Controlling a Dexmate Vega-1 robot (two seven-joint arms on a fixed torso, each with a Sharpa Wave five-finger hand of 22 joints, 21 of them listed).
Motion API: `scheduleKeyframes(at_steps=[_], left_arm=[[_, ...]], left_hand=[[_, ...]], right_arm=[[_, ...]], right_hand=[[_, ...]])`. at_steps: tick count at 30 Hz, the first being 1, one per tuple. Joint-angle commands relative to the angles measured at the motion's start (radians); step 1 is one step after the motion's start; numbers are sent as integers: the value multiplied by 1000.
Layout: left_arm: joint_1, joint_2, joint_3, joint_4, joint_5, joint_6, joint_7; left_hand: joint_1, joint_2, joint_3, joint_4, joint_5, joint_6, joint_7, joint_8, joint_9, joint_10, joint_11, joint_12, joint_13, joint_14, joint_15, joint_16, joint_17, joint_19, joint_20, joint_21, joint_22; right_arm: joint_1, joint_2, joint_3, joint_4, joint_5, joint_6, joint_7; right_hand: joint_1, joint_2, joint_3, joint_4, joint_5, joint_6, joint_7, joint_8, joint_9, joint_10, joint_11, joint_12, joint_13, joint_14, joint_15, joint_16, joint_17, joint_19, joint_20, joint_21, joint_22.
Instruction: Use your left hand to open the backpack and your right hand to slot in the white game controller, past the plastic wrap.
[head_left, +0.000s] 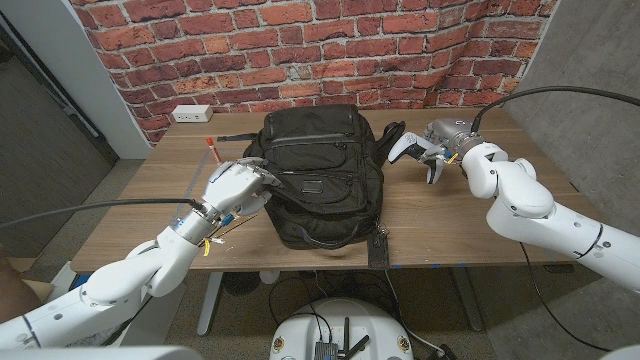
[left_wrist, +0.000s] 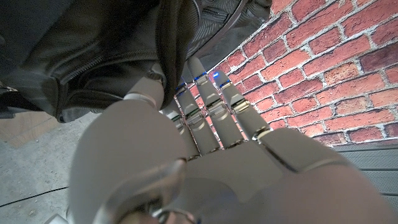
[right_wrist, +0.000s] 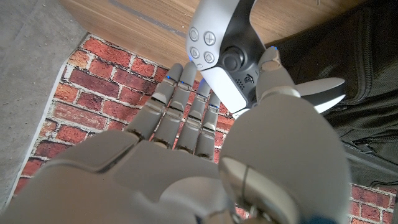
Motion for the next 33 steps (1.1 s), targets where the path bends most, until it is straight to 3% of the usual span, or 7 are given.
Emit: scheduleKeyframes(at_steps=[1, 24, 33], left_arm=[[-24, -23, -6, -2, -54, -21, -16], [-133, -97, 17, 24, -129, -70, -60], [-183, -149, 45, 43, -147, -57, -66]], left_hand=[[-2, 4, 7, 2, 3, 25, 6, 4, 8, 17, 1, 2, 2, 17, -73, 4, 4, 12, -138, 2, 4], [-4, 0, 10, 1, 2, 29, 11, 1, 10, 28, 0, -4, 2, 34, -72, -1, 3, 13, -142, -1, 4], [-5, -2, 12, 0, 1, 28, 14, -1, 10, 28, 0, -7, 2, 33, -72, -4, 2, 13, -142, -2, 4]], right_arm=[[-35, -26, 5, -65, -25, -48, 12], [-125, -109, 59, -176, -26, -141, 12], [-167, -143, 80, -224, -10, -191, -8]], right_hand=[[41, 118, 6, 3, 27, 80, -76, 2, 5, 129, -126, 3, 46, 12, -160, -7, 5, 8, -122, 7, 4], [42, 118, 3, 3, 28, 84, -75, -1, 6, 132, -127, -2, 49, 15, -159, -11, 8, 9, -121, 8, 4], [44, 120, 3, 3, 28, 85, -76, -3, 6, 134, -129, -4, 49, 18, -160, -12, 10, 10, -122, 9, 4]])
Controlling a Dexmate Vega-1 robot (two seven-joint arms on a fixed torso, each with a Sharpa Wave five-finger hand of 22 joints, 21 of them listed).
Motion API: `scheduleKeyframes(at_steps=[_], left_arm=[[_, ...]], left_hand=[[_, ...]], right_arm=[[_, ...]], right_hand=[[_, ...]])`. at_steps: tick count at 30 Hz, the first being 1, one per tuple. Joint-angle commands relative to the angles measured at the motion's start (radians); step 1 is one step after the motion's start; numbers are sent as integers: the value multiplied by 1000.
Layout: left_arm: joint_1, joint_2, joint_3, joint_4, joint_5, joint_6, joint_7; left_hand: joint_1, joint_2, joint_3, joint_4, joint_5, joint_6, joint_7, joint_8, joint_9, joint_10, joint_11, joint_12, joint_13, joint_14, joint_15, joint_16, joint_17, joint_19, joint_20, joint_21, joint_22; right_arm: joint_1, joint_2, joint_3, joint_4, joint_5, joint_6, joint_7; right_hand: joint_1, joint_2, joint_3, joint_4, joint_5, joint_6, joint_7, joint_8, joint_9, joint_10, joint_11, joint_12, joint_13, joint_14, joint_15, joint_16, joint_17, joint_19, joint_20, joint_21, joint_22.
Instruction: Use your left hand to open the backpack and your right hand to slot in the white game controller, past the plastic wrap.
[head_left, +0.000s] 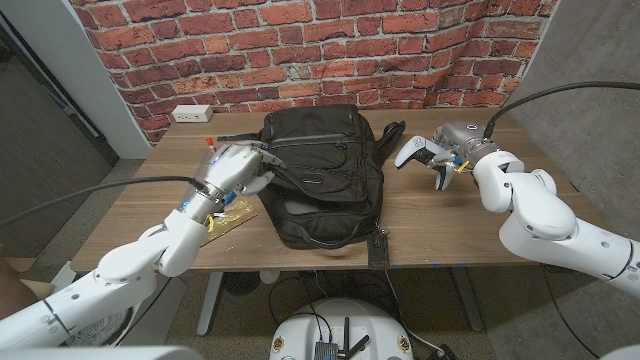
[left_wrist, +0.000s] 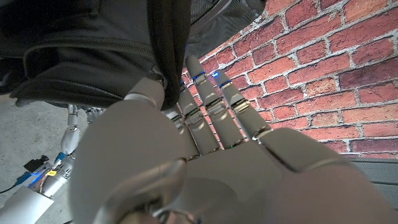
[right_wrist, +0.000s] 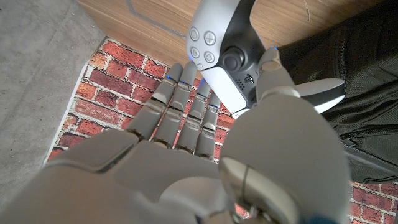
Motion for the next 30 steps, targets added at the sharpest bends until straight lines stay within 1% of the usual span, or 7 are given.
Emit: scheduleKeyframes(at_steps=[1, 10, 15, 22, 27, 30], left_arm=[[-69, -58, 32, 23, -28, 5, -16], [-123, -84, 60, 49, -46, -2, -19], [-151, -101, 67, 56, -71, -6, -24], [-191, -121, 79, 68, -99, -14, -35], [-217, -131, 90, 78, -112, -21, -42], [-231, -134, 96, 82, -114, -22, -49]], left_hand=[[-3, 0, 6, 0, 3, 22, 18, 0, 9, 6, 1, -2, 2, 11, -61, -5, 2, 8, -137, -1, 4], [-3, 0, 9, 0, 3, 19, 19, -3, 10, 3, 1, -6, 2, 9, -61, -8, 2, 5, -138, -3, 4], [-3, 1, 9, 0, 3, 19, 19, -3, 10, 3, 1, -6, 2, 9, -61, -8, 2, 4, -139, -4, 4], [-2, 1, 11, 0, 3, 20, 18, -4, 10, 2, 1, -7, 2, 11, -62, -8, 2, 3, -138, -5, 4], [-1, 1, 12, 0, 3, 19, 19, -5, 10, 4, 1, -7, 2, 11, -62, -8, 3, 2, -138, -5, 4], [-1, 2, 13, 0, 3, 19, 19, -5, 10, 5, 1, -7, 2, 11, -62, -8, 3, 2, -138, -5, 4]], right_arm=[[-56, -50, 27, -69, 18, -71, -22], [-87, -85, 33, -128, 31, -136, -48], [-91, -101, 18, -159, 29, -172, -60], [-75, -125, -26, -201, 2, -223, -55], [-75, -143, -29, -230, 14, -240, -58], [-66, -155, -42, -245, 10, -250, -52]], right_hand=[[44, 121, 7, 2, 28, 86, -76, 1, 5, 135, -129, 5, 48, 13, -160, -4, 4, 11, -123, 9, 4], [46, 122, 6, 2, 29, 92, -75, 2, 5, 143, -130, 6, 49, 16, -161, -5, 6, 12, -124, 10, 4], [46, 123, 6, 2, 29, 96, -75, 2, 6, 145, -130, 5, 50, 18, -160, -6, 6, 13, -125, 11, 4], [47, 123, 5, 2, 29, 99, -77, 1, 6, 149, -130, 4, 51, 22, -160, -6, 8, 15, -125, 12, 4], [49, 123, 5, 1, 30, 101, -76, 1, 6, 149, -130, 2, 51, 23, -162, -6, 9, 14, -125, 12, 5], [48, 123, 4, 1, 30, 102, -76, 1, 6, 150, -130, 2, 52, 23, -160, -8, 9, 14, -125, 12, 5]])
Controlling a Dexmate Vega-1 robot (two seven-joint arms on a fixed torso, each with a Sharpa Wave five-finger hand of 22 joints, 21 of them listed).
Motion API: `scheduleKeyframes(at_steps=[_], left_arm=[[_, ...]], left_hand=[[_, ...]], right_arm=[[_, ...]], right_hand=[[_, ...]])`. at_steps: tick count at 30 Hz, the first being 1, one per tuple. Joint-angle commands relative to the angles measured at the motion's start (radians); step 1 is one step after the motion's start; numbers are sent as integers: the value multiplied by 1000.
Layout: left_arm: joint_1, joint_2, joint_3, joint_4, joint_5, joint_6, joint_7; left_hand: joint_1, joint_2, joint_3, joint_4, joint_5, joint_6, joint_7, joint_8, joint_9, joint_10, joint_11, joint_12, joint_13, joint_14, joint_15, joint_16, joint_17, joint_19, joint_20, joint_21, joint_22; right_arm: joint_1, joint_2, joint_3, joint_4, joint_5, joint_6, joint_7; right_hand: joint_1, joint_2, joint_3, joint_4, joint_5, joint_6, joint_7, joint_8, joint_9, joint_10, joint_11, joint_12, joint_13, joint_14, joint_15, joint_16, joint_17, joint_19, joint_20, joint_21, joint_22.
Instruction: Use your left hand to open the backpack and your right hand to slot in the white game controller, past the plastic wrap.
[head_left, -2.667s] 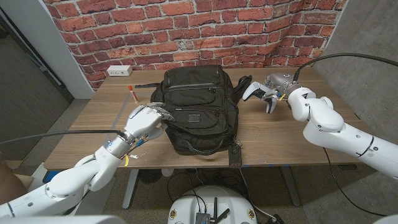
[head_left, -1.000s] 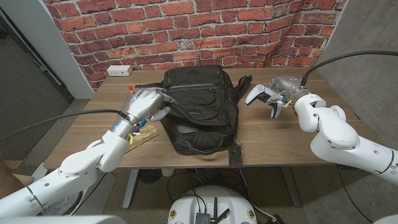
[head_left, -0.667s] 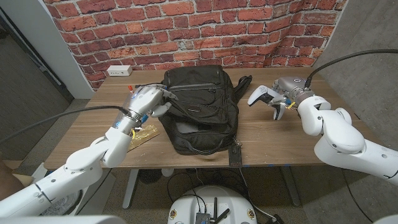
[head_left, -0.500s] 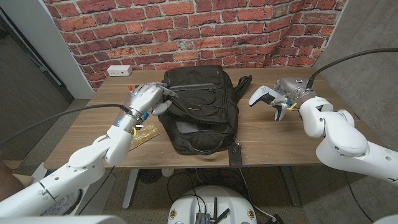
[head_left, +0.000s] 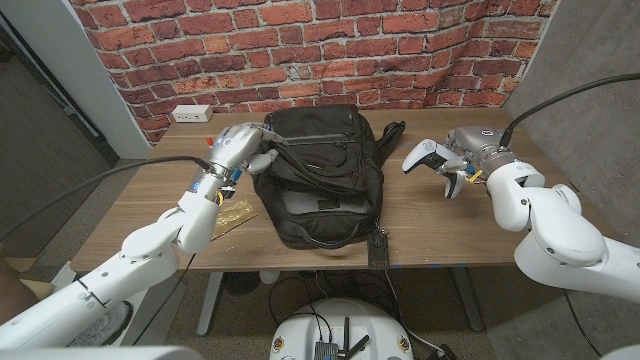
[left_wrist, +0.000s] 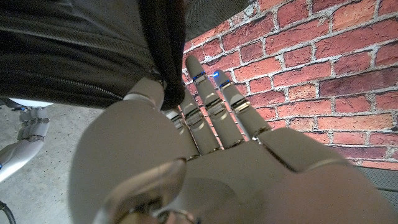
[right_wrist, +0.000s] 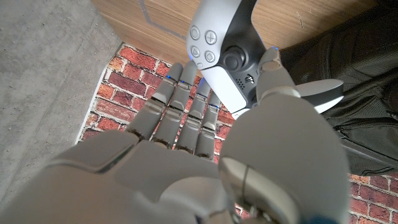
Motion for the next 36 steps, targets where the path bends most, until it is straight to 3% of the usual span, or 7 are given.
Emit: scheduleKeyframes(at_steps=[1, 8, 25, 36], left_arm=[[-63, -26, 25, 22, -32, -14, -19], [-94, -38, 40, 37, -30, -20, -11], [-192, -78, 77, 84, -66, -43, -30], [-235, -109, 89, 103, -109, -50, -46]], left_hand=[[1, 7, 7, 3, 6, 17, 15, 2, 8, 5, 1, -3, 2, 11, -62, -1, 3, 2, -138, -5, 4], [2, 6, 8, 3, 6, 16, 16, 1, 8, 5, 1, -4, 2, 10, -62, -2, 3, 2, -138, -6, 4], [3, 6, 10, 3, 6, 17, 14, 0, 9, 5, 0, -5, 2, 10, -62, -2, 3, 1, -138, -6, 4], [3, 4, 12, 3, 6, 16, 16, -1, 9, 3, 0, -6, 3, 9, -62, -3, 3, 0, -138, -7, 4]], right_arm=[[15, -44, -41, -71, -9, -61, 4], [34, -53, -70, -91, -25, -86, 13], [21, -102, -37, -151, 69, -117, -17], [36, -127, -69, -201, 108, -153, -50]], right_hand=[[48, 123, 6, 0, 30, 96, -81, 8, 6, 145, -132, 2, 38, 9, -157, -3, 5, 10, -129, 6, 5], [48, 122, 5, 0, 30, 98, -80, 7, 6, 145, -133, 0, 39, 9, -156, -6, 5, 11, -129, 7, 5], [51, 125, 4, 0, 31, 110, -81, 9, 6, 149, -136, -3, 41, 13, -157, -9, 7, 11, -130, 7, 5], [52, 127, 5, 1, 31, 116, -79, 9, 7, 149, -134, -6, 43, 16, -158, -12, 7, 10, -131, 7, 5]])
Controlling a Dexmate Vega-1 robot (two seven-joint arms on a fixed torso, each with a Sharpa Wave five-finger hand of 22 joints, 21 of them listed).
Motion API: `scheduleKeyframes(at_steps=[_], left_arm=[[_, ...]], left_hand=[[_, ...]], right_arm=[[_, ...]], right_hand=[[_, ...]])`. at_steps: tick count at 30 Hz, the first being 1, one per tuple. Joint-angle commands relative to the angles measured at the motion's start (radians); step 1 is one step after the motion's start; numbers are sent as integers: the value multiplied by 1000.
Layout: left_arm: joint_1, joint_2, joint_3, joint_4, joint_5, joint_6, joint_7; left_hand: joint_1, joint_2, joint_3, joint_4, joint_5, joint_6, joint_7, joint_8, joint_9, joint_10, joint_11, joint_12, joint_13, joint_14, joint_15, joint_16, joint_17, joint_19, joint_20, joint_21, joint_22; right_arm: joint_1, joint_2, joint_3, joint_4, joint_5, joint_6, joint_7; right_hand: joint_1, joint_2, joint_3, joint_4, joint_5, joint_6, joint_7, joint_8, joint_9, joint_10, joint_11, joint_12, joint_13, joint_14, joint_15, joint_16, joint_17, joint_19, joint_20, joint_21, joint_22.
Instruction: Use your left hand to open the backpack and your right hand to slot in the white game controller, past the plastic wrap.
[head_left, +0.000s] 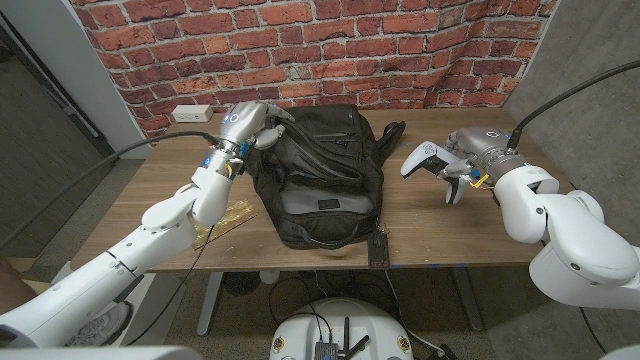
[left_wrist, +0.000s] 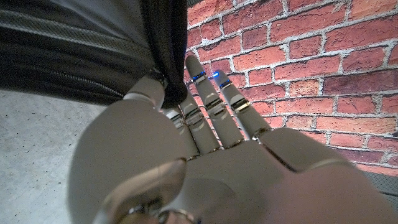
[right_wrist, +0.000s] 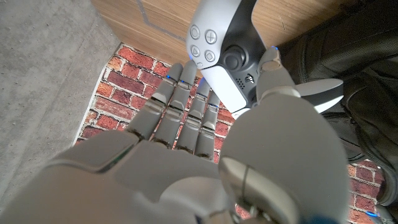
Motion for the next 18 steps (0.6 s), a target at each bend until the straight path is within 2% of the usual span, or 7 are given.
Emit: scheduleKeyframes(at_steps=[1, 7, 18], left_arm=[[-49, -40, 11, 23, -64, -8, -23], [-67, -65, 14, 35, -101, -9, -27], [-88, -98, 17, 37, -141, 10, -30]], left_hand=[[1, 7, 7, -1, 6, 6, 2, 4, 4, 4, 0, -6, 3, 9, -62, -3, 3, 0, -138, 2, 4], [1, 8, 8, -1, 6, 6, 1, 4, 4, 4, 0, -6, 3, 9, -62, -2, 3, -1, -138, 1, 4], [2, 10, 10, 0, 6, 6, 2, 3, 5, 8, 1, -5, 3, 14, -62, 0, 4, -3, -138, 1, 4]], right_arm=[[11, -29, -22, -53, 50, -41, -33], [35, -41, -48, -86, 73, -65, -40], [107, -33, -145, -127, 70, -91, -32]], right_hand=[[53, 127, 5, 1, 31, 104, -89, 7, 2, 146, -137, -3, 43, 12, -161, -5, 1, 11, -131, 2, 5], [53, 127, 4, 1, 31, 107, -89, 7, 2, 149, -139, -3, 44, 14, -160, -5, 2, 11, -131, 2, 5], [54, 128, 4, 1, 32, 116, -88, 9, 2, 154, -138, -5, 45, 16, -160, -7, 3, 12, -131, 3, 5]])
